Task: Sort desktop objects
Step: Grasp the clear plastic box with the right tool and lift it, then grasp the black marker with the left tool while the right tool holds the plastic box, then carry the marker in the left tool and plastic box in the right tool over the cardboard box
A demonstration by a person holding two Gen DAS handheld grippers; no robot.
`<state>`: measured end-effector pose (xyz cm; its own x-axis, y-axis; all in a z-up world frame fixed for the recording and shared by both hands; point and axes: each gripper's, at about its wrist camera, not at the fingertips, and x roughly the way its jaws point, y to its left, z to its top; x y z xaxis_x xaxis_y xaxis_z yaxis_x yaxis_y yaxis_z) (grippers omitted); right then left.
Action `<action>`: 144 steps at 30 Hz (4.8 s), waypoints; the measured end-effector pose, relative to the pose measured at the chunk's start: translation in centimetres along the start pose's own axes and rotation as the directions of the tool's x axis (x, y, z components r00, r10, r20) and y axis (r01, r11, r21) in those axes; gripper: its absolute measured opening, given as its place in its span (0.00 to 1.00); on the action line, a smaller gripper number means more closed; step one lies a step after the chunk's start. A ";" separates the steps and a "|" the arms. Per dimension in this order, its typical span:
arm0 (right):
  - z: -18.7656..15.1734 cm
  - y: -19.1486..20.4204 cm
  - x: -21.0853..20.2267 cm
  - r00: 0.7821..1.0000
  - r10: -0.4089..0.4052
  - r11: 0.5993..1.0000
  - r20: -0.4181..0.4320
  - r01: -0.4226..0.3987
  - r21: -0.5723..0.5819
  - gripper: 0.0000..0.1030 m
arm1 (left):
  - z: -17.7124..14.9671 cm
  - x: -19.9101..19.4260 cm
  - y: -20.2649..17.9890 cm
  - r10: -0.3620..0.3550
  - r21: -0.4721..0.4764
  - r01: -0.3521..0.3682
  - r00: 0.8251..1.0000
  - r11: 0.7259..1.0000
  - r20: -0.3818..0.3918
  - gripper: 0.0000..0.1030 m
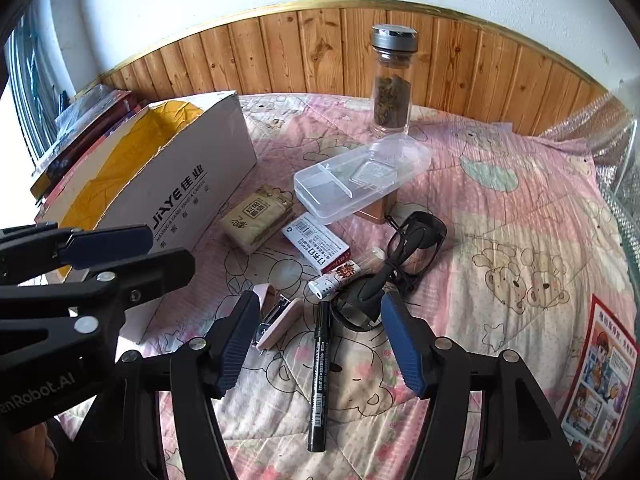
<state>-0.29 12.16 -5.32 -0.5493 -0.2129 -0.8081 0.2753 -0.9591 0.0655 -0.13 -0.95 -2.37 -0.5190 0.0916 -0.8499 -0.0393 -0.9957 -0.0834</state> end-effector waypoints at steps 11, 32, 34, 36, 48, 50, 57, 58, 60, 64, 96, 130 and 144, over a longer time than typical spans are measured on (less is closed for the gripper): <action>2.2 -4.3 2.3 0.994 0.104 0.979 -0.028 -0.097 0.181 0.69 | 0.0 1.5 1.3 -0.039 -0.060 0.036 0.998 0.998 -0.055 0.42; 8.0 -15.2 16.0 0.887 0.431 0.618 0.165 -0.423 0.663 0.69 | 0.0 3.8 0.4 -0.092 -0.026 0.089 0.988 0.996 -0.123 0.45; 8.4 -15.1 15.5 0.879 0.438 0.642 0.190 -0.454 0.618 0.52 | 0.0 4.3 0.2 -0.091 -0.023 0.089 0.987 0.996 -0.133 0.45; 8.8 -14.6 14.2 0.884 0.421 0.686 0.203 -0.457 0.567 0.41 | 0.0 4.6 0.1 -0.088 -0.021 0.086 0.987 0.996 -0.136 0.45; 8.4 -13.5 3.3 0.934 0.302 0.811 0.191 -0.357 0.464 0.27 | -1.9 5.3 -1.7 -0.108 -0.013 0.107 0.975 0.994 -0.192 0.45; 8.4 -12.9 0.6 0.960 0.236 0.879 0.152 -0.278 0.387 0.27 | -2.6 5.9 -2.2 -0.126 -0.027 0.123 0.966 0.992 -0.226 0.45; 5.3 -10.4 -0.3 0.994 0.096 0.986 -0.044 -0.089 0.141 0.28 | -4.4 7.2 -4.2 -0.149 -0.022 0.149 0.945 0.989 -0.293 0.45; 4.6 -10.4 1.0 0.992 0.104 0.985 -0.072 -0.092 0.147 0.29 | -4.7 7.4 -4.6 -0.140 -0.012 0.143 0.945 0.990 -0.294 0.45; 3.4 -10.0 3.9 0.983 0.135 0.977 -0.121 -0.112 0.184 0.33 | -5.2 7.9 -5.2 -0.119 0.005 0.126 0.948 0.992 -0.296 0.45; 3.5 -8.5 5.5 0.986 0.101 0.987 -0.133 -0.083 0.136 0.32 | -6.0 9.5 -5.7 -0.072 -0.004 0.075 0.945 0.997 -0.319 0.49; 6.3 -7.7 -1.1 0.982 0.169 0.975 0.086 -0.179 0.129 0.30 | -2.0 2.5 -0.4 -0.213 -0.151 0.202 0.975 0.968 -0.059 0.13; 7.7 2.6 -3.0 0.957 0.237 0.971 0.166 -0.240 -0.002 0.30 | 0.6 -6.6 11.9 -0.095 -0.268 0.154 0.971 0.951 0.220 0.13; 10.2 14.3 -1.9 0.979 0.118 0.983 0.167 -0.091 -0.161 0.30 | 1.2 -6.9 19.0 -0.008 -0.355 0.091 0.974 0.930 0.226 0.13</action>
<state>-3.37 -3.00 3.17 -0.6366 -0.3531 -0.6856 0.4481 -0.8929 0.0438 1.72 -20.52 2.51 -0.6985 0.0955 -0.7092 0.2196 -0.9147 -0.3394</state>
